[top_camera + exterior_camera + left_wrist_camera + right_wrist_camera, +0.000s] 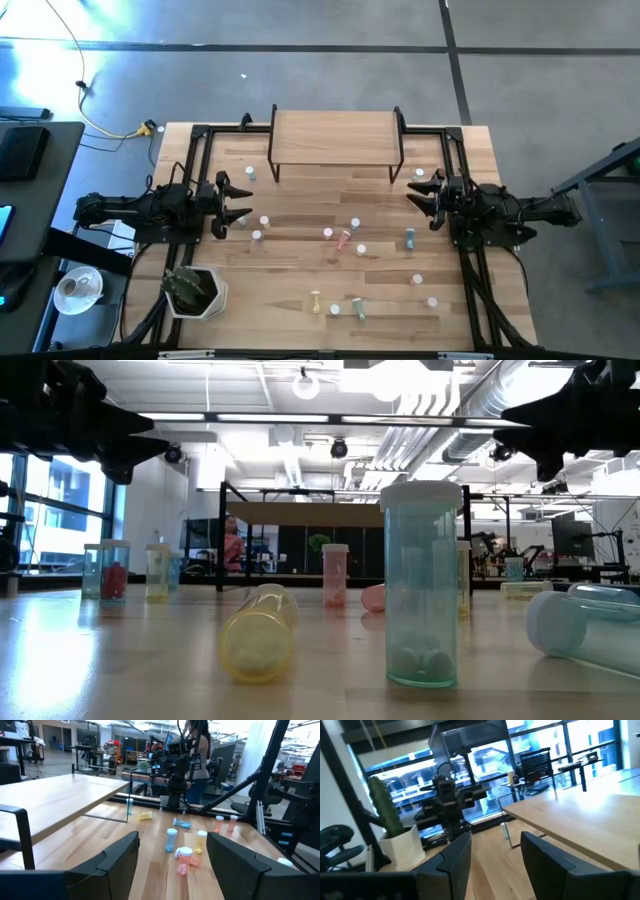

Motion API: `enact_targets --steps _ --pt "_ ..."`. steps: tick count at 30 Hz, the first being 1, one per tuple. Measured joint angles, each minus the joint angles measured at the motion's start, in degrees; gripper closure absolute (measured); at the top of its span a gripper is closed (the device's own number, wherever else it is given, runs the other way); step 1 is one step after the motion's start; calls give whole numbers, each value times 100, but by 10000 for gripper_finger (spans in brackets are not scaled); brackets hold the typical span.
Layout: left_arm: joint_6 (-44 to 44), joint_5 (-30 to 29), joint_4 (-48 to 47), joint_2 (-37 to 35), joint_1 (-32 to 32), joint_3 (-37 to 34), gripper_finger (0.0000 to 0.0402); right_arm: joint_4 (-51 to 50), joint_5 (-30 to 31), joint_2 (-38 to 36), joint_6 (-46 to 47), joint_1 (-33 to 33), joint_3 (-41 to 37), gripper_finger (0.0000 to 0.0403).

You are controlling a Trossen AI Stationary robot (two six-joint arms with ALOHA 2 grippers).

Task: Pick and place medicine bottles onto shelf by color
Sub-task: Put the blue pill bottle on the shelf

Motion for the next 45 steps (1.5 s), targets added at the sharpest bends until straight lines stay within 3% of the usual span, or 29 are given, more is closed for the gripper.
enact_targets --steps 11,18,26,35,45 --pt "-4 2 0 0 0 -1 179 441 141 2 -459 -7 0 239" --pt "0 4 2 0 0 0 179 1748 -714 2 -709 -6 -1 239" --pt "0 4 2 0 0 -2 179 1805 -478 372 -1372 -7 250 239" --pt "2 0 2 0 0 -2 179 733 430 1708 -1442 -7 1167 239" --pt "2 -7 3 0 0 -2 179 -671 -54 2989 -1367 -7 2383 240"
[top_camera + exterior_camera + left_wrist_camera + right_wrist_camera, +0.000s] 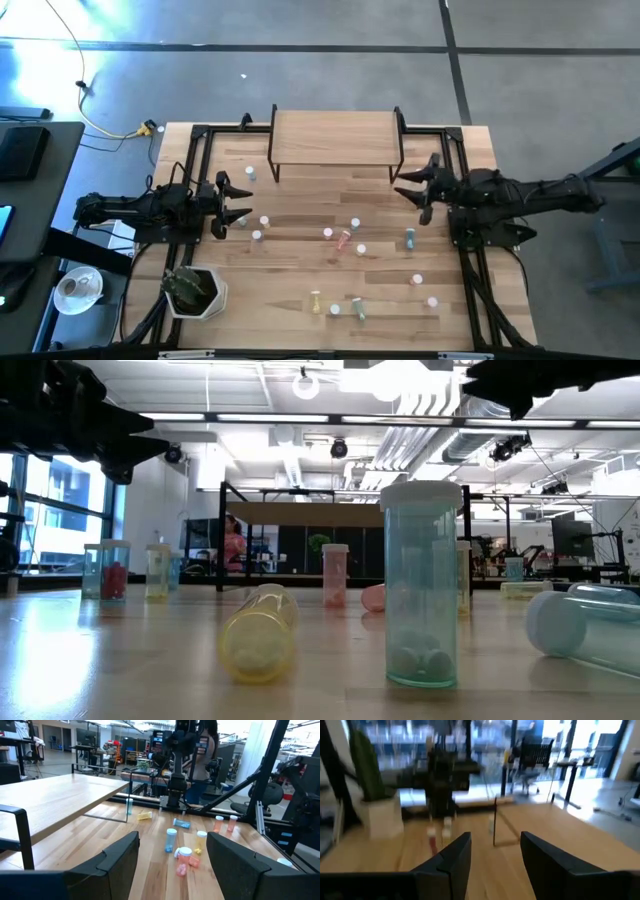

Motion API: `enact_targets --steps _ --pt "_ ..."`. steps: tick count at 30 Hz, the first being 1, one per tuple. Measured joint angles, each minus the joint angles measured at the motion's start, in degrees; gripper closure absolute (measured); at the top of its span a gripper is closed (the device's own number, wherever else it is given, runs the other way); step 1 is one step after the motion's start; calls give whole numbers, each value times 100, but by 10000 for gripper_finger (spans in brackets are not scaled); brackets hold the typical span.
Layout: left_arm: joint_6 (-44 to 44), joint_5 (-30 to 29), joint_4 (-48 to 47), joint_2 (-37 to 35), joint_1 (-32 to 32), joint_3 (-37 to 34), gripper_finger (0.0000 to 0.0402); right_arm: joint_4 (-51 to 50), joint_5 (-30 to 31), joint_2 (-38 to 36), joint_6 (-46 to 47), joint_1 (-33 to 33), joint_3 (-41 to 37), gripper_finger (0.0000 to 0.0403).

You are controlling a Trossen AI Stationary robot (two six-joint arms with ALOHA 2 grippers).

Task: Pick and place medicine bottles onto shelf by color
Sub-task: Put the blue pill bottle on the shelf

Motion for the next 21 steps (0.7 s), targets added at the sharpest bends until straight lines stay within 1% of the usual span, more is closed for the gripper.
enact_targets --steps 3,6,13,16,21 --pt "1 -11 2 0 0 0 179 -161 -31 352 -62 0 106 240" --pt "1 -11 -1 0 0 2 179 -151 0 675 138 0 146 237" --pt "-2 -11 2 0 0 1 179 -256 -39 1382 745 0 146 207" --pt "-2 -11 2 0 2 0 179 -252 -111 1707 728 4 146 199" --pt "-1 -11 2 0 1 2 179 -202 -307 2247 674 4 146 198"
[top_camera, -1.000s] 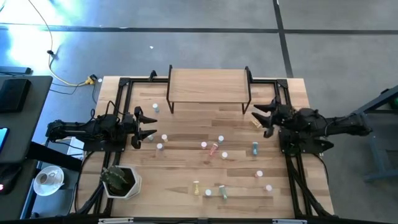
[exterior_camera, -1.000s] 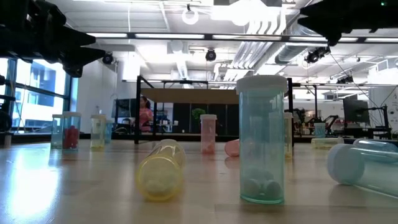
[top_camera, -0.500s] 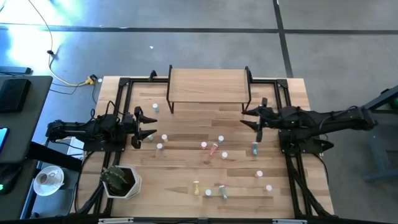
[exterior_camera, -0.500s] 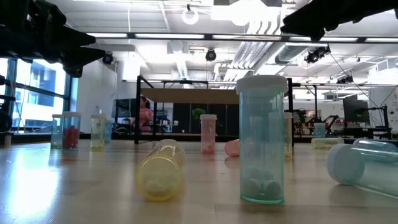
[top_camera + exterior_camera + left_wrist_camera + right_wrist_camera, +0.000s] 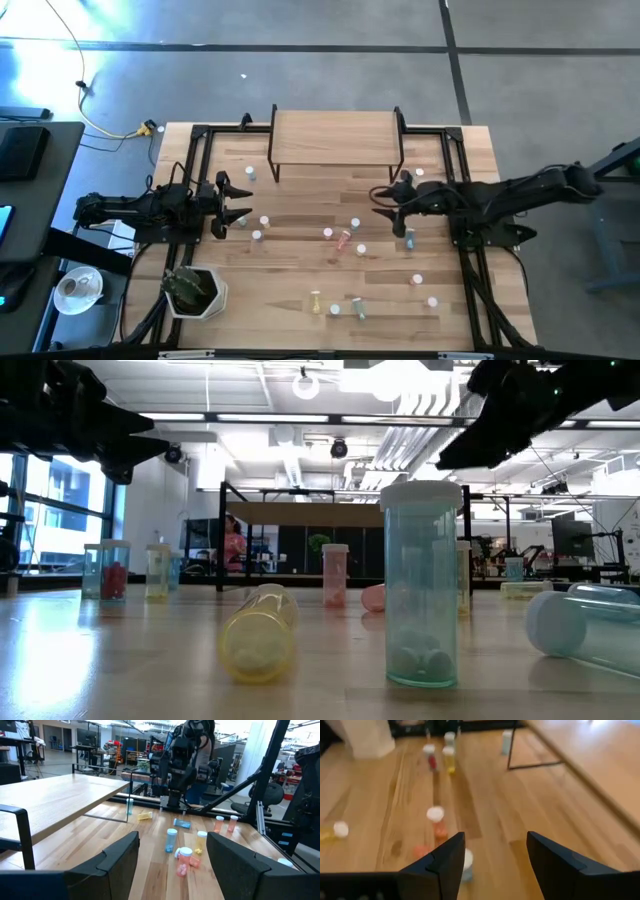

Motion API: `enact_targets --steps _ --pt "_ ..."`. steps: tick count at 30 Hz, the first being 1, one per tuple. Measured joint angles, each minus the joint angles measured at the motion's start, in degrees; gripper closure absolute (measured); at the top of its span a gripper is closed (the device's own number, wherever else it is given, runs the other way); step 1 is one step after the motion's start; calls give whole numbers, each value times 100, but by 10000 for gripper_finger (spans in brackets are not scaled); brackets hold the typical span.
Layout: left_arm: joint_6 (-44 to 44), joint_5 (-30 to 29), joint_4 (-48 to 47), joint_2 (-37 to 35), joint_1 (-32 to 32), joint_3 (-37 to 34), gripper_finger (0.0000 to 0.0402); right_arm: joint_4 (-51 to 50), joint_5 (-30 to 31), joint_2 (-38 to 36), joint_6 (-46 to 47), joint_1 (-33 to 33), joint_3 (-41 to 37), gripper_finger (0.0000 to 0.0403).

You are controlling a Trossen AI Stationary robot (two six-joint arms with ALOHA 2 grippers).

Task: Pick and place medicine bottles onto shelf by color
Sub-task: Put the blue pill bottle on the shelf

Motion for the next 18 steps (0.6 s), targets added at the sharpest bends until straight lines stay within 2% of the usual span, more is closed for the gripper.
enact_targets --steps 11,18 --pt "0 2 0 0 1 -1 179 657 -50 1123 100 0 -2 198" --pt "1 3 0 0 0 -1 179 1106 -318 1615 102 0 -4 198"
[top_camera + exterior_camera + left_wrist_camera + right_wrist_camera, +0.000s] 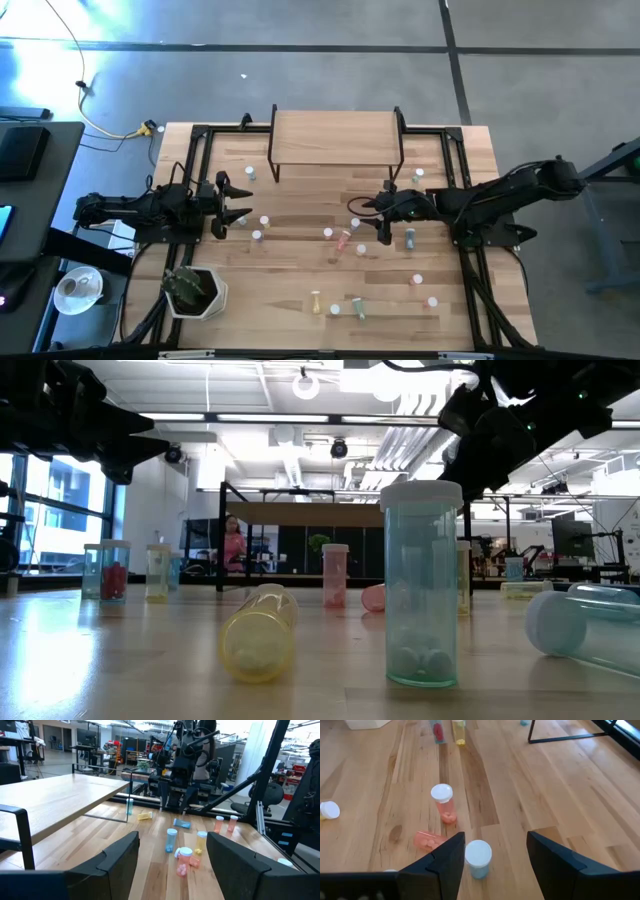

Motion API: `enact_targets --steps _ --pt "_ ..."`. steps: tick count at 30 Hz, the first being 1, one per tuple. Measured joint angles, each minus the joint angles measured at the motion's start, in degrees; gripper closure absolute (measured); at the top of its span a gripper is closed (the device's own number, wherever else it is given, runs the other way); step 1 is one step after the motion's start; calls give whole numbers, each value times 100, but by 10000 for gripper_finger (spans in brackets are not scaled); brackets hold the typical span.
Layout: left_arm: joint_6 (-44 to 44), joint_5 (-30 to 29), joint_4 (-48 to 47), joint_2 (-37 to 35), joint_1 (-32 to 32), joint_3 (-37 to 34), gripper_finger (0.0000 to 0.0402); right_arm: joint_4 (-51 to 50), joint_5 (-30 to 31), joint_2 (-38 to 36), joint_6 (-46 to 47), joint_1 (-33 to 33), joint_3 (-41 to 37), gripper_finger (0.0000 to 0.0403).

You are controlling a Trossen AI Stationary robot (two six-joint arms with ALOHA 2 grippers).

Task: Pick and place medicine bottles onto shelf by color
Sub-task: Put the blue pill bottle on the shelf

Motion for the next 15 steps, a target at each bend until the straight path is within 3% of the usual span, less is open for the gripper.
enact_targets --steps 15 --pt "0 5 0 0 2 1 179 700 -258 961 2 0 -3 198"
